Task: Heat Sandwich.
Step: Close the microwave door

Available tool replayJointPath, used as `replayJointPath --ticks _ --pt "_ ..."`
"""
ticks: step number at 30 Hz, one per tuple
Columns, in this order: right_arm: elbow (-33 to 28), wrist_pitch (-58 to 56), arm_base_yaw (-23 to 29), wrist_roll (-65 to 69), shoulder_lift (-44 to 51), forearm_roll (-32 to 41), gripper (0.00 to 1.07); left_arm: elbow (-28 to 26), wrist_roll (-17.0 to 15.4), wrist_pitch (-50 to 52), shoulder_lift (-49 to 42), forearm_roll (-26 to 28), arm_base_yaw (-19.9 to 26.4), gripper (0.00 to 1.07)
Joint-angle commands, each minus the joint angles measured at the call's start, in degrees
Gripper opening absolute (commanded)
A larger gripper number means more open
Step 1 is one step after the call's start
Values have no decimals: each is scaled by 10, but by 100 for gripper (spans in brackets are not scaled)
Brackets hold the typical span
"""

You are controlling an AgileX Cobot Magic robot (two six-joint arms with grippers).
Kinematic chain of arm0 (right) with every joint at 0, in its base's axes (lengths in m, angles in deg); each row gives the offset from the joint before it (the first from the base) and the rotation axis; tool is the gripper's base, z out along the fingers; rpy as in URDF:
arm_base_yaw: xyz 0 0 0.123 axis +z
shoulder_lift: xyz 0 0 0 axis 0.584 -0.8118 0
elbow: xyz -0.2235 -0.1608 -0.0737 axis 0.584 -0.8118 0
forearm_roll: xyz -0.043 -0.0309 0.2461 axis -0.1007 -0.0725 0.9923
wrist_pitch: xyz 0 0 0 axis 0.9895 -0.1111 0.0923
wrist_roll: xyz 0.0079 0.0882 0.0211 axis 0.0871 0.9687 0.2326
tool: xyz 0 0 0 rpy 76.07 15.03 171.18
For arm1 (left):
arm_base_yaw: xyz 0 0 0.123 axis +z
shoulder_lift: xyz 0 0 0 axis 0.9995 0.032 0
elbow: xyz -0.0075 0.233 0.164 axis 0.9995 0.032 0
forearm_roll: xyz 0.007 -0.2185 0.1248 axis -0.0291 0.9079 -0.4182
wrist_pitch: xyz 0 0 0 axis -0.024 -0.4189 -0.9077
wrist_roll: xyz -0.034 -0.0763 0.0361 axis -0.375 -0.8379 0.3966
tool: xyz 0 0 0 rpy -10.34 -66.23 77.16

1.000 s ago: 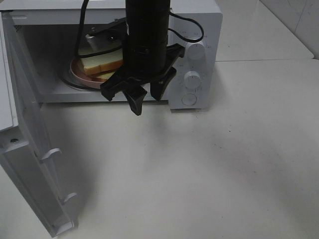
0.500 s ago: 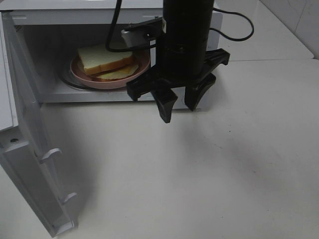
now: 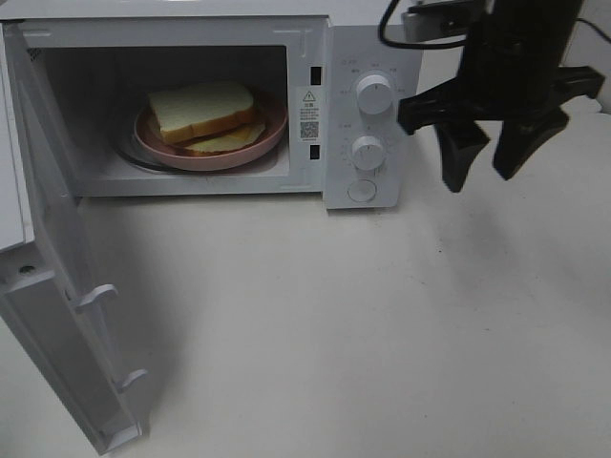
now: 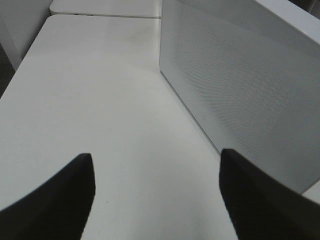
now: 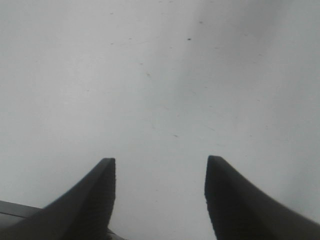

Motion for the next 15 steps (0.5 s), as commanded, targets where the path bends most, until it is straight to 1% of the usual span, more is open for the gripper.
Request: replayJointPath --ticks 1,3,4,5,6,8,9,10,12,13,15 --pt "-12 -18 -33 -13 23 0 54 1 1 -3 -13 1 -4 67" --pt "-22 -18 -55 -17 39 -1 54 1 1 -3 -13 1 -4 67" --pt "-38 -18 -74 -17 56 -1 54 1 1 -3 -13 1 -4 67" --pt "-49 -18 -81 -17 66 -1 54 1 1 -3 -13 1 -4 67" --pt "-49 -18 -81 -17 66 -1 54 1 1 -3 -13 1 -4 67" --pt "-71 -17 -90 -17 86 -1 54 1 1 -3 -13 1 -4 67" --pt "-95 -17 -99 -17 109 -1 54 1 1 -3 -13 1 -4 67" --pt "-95 -17 -99 -17 109 -1 54 1 1 -3 -13 1 -4 67" --pt "-124 -17 -108 -16 132 -1 54 1 1 -3 -13 1 -4 67" --pt "-153 -17 -116 -16 160 -1 54 1 1 -3 -13 1 -4 67" --pt "-164 -17 -120 -16 172 -1 54 1 1 -3 -13 1 -4 67"
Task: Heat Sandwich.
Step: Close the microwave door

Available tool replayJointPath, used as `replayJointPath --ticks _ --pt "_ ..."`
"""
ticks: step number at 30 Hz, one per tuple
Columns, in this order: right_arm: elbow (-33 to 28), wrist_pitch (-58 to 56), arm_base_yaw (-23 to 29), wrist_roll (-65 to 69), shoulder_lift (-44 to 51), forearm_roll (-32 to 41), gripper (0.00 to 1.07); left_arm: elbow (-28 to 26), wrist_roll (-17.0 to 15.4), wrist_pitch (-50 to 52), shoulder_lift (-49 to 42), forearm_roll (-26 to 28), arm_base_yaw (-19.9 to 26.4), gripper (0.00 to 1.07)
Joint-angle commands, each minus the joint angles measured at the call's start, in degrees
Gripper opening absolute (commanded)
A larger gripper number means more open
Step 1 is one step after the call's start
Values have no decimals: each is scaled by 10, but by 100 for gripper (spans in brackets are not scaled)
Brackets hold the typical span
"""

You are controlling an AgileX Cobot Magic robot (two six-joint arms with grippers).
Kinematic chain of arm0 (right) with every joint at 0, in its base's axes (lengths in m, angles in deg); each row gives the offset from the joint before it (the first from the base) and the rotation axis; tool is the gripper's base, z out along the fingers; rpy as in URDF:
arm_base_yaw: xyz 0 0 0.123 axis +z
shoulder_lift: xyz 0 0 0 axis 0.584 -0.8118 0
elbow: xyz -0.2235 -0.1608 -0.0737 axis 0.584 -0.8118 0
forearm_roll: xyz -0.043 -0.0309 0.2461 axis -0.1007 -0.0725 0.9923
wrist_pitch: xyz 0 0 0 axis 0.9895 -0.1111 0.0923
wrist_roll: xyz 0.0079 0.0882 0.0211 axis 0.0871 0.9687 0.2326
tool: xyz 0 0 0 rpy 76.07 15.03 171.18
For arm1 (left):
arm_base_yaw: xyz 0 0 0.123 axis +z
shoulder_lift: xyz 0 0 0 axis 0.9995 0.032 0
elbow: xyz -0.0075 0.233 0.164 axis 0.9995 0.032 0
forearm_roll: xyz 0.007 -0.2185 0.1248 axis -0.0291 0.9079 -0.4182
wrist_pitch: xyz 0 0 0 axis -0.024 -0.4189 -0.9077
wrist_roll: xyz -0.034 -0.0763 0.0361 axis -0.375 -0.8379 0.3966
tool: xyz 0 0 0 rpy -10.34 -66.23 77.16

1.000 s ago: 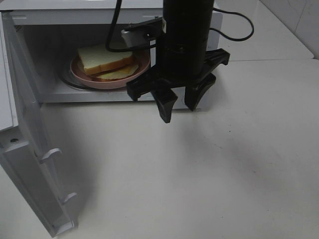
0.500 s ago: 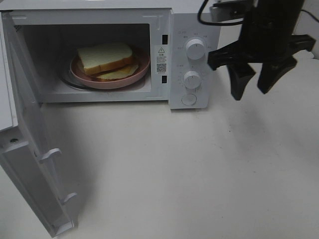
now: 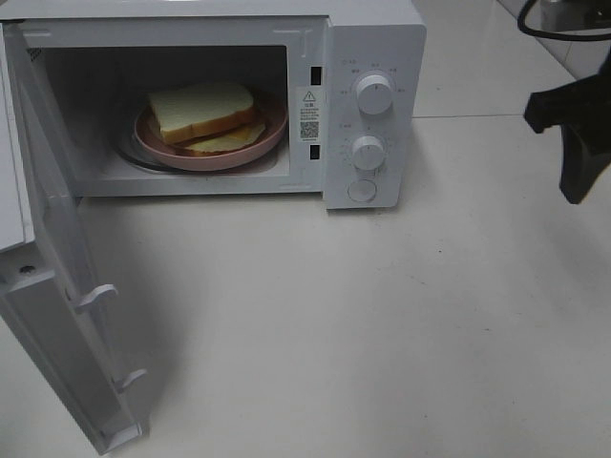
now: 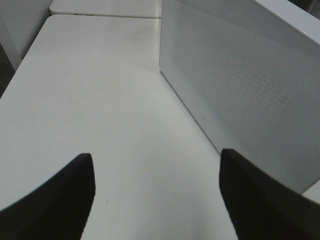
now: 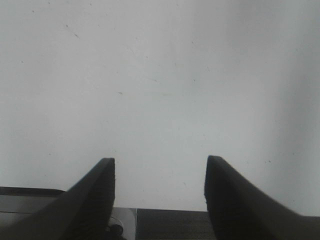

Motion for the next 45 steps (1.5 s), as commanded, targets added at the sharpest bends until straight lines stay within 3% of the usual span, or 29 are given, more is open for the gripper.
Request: replayJointPath --ticks 1,13,27,45 --pt "-48 -17 -15 -4 50 0 54 1 1 -3 -13 1 -4 67" --pt "-218 38 -64 -3 272 -1 54 1 1 -3 -13 1 -4 67" --pt "-396 143 -64 -5 508 -24 54 1 1 -3 -13 1 -4 67" --pt "-408 120 -64 -5 777 -49 54 1 1 -3 -13 1 -4 67"
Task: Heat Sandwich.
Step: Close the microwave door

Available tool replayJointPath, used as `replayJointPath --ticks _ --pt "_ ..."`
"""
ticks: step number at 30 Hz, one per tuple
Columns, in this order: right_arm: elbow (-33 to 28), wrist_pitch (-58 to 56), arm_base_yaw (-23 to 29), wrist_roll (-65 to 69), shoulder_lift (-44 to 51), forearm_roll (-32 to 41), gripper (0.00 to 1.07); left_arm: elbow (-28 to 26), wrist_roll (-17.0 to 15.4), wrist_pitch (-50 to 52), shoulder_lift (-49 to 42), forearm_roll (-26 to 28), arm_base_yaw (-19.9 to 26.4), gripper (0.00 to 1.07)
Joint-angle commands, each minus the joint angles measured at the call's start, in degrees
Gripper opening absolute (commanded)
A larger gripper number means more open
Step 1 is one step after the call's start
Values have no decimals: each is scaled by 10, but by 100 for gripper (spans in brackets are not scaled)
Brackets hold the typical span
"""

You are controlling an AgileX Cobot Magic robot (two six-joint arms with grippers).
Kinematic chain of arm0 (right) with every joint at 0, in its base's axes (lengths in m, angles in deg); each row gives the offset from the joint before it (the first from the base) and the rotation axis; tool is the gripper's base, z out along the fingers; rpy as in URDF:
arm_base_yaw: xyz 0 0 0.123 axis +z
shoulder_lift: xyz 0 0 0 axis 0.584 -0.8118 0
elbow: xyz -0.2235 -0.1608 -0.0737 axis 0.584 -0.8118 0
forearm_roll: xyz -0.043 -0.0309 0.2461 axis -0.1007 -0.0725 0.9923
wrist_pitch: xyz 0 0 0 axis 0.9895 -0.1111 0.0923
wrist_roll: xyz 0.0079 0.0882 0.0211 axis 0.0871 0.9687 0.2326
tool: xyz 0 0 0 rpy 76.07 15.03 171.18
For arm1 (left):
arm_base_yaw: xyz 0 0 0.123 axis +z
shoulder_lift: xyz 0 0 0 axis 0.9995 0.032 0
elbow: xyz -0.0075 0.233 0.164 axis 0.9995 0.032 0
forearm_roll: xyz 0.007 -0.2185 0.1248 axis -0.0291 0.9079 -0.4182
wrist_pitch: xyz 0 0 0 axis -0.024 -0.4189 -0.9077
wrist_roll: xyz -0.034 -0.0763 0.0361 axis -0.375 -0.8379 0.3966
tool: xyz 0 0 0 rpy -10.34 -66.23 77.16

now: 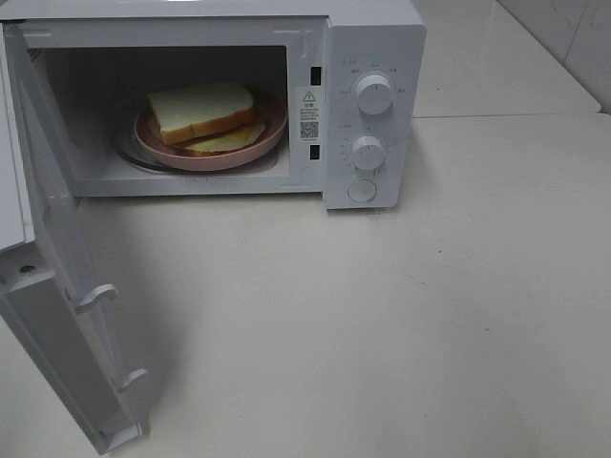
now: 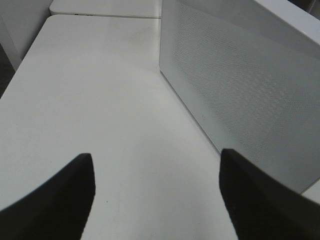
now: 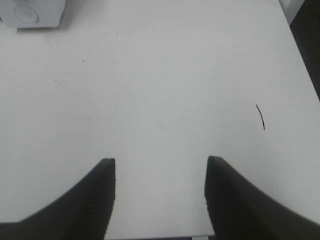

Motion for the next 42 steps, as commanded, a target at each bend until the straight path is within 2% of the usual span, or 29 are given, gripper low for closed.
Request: replayJointPath --ticks 1,7,42 --pt "-3 -4 -3 -5 51 -4 54 1 1 -3 -13 1 -4 67" --pt "-3 -4 -3 -5 137 -4 54 1 1 -3 -13 1 -4 67" --pt "-3 -3 -2 -4 138 -4 54 1 1 -3 -10 -1 -4 67"
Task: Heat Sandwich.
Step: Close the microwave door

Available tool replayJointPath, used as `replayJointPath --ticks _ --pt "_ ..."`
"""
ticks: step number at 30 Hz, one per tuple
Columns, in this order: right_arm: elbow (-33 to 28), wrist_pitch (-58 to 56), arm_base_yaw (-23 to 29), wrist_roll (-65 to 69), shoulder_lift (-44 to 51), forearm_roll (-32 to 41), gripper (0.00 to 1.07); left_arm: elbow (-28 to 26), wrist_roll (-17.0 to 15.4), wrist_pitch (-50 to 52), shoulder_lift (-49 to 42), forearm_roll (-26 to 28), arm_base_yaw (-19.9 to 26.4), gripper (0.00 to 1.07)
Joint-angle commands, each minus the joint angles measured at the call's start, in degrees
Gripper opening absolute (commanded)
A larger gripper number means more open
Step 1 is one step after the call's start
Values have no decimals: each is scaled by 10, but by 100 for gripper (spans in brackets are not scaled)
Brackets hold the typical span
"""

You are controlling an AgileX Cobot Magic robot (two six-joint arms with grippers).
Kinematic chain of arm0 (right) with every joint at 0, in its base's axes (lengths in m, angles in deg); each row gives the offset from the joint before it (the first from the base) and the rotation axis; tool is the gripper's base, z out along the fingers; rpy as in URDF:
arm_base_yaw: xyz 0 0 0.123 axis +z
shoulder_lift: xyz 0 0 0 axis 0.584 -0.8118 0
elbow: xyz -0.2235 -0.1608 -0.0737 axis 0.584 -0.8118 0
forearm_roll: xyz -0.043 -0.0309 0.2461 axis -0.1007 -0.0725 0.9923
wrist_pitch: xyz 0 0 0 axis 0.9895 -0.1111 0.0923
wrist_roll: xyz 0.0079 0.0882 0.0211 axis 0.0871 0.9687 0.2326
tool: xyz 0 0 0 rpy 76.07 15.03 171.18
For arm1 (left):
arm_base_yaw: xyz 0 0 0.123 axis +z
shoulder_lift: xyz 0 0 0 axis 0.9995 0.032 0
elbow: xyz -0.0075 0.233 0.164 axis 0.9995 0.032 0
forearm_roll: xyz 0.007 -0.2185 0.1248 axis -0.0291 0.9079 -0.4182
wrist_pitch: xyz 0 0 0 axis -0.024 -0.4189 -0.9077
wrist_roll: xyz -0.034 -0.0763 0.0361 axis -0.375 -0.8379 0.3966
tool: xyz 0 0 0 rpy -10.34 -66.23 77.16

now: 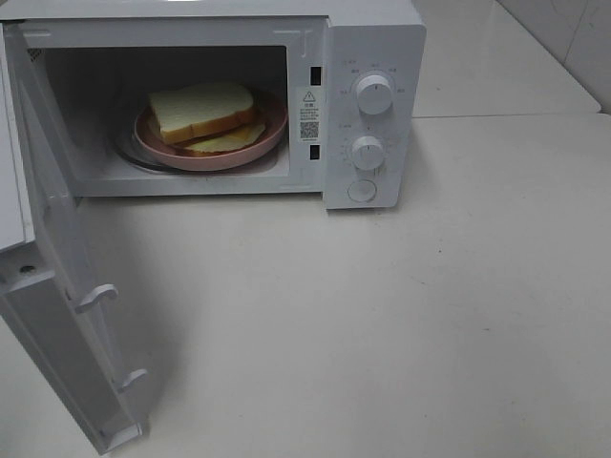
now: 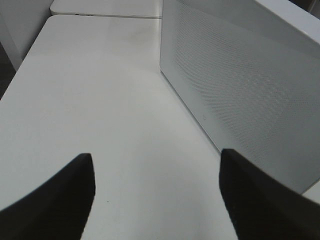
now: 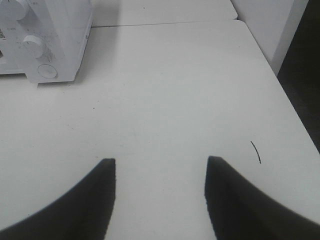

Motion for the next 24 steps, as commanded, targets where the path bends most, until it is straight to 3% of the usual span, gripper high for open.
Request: replayJointPath --ticks 1,24 --pt "-3 3 -2 -4 13 -4 54 1 1 -3 -10 0 -4 67" --pt "-3 3 -2 -4 13 -4 54 1 1 -3 -10 0 -4 67"
